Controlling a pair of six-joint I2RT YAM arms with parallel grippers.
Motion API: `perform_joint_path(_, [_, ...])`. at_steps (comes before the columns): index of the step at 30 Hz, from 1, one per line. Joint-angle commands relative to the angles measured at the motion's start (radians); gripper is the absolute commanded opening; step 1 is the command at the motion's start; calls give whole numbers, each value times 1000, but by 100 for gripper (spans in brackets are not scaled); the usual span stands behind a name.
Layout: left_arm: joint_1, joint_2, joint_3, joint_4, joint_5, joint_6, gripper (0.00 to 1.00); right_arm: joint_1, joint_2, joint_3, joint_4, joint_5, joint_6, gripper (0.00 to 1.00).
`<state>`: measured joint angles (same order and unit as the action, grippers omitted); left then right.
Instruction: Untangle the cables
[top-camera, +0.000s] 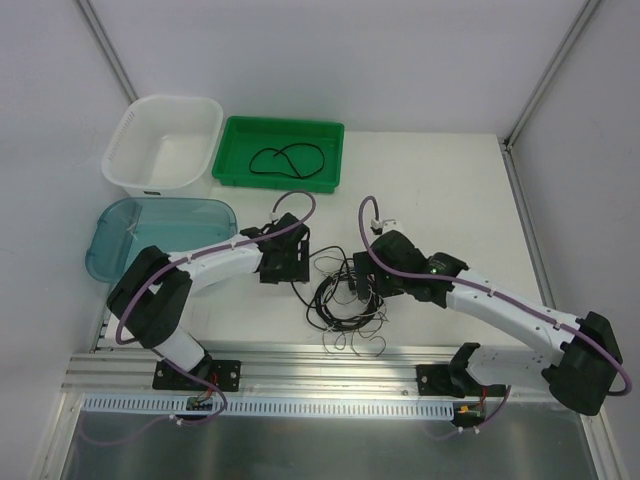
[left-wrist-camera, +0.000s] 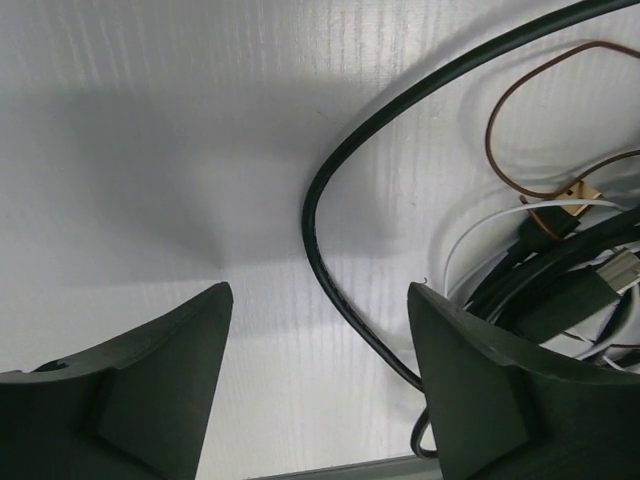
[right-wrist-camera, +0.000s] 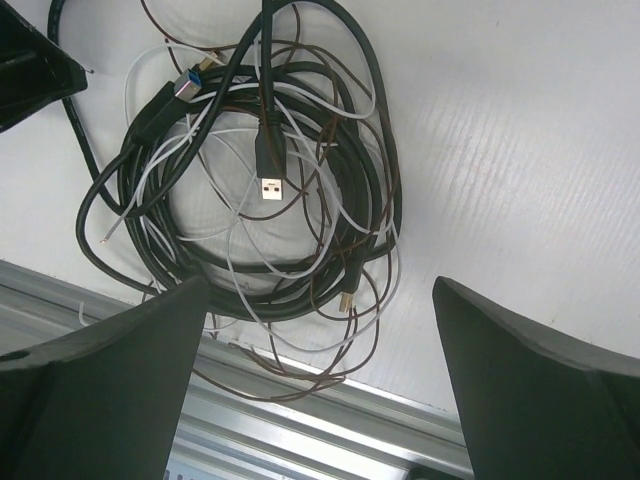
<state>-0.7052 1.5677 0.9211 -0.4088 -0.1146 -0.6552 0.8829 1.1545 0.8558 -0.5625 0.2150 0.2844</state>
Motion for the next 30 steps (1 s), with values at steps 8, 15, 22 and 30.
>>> perform_joint_path(8, [-46,113,32,-28,-74,-3,56,60,54,-38,108,86,125,100])
perform_joint_path(15, [-63,152,30,-42,-100,-20,27,62,116,-87,171,83,190,99])
perform_joint_path(22, [-63,75,67,-102,-169,11,0,62,217,-101,168,96,237,99])
perform_joint_path(30, [-59,-81,156,-197,-267,54,0,47,323,-77,135,93,259,78])
